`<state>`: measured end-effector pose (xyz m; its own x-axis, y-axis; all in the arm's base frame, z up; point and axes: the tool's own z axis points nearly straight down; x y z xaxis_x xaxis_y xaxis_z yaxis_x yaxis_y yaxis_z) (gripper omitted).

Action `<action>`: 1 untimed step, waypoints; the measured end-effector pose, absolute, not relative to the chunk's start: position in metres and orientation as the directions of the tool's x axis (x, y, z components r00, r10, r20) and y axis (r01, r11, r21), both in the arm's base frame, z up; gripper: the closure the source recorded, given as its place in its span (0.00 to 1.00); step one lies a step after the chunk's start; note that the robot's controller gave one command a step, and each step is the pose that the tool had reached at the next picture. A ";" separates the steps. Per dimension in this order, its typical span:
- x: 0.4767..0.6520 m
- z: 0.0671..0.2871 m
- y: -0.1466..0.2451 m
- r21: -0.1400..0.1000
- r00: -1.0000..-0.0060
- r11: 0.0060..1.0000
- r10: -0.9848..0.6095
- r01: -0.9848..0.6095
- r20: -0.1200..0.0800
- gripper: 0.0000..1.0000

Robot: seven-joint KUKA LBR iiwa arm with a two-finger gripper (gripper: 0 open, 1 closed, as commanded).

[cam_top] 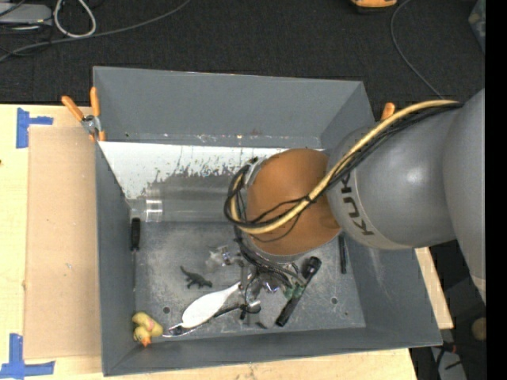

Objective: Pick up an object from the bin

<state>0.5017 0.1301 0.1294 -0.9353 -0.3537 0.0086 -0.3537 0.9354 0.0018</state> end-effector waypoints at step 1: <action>0.494 0.068 0.147 0.004 -0.938 0.938 -0.348 -0.348 0.001 0.00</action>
Offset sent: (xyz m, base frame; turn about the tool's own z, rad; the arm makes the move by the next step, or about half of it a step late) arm -0.0071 -0.0021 -0.0594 -0.1499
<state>0.4943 0.1468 0.0680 -0.9377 -0.3475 0.0009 -0.3475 0.9377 0.0040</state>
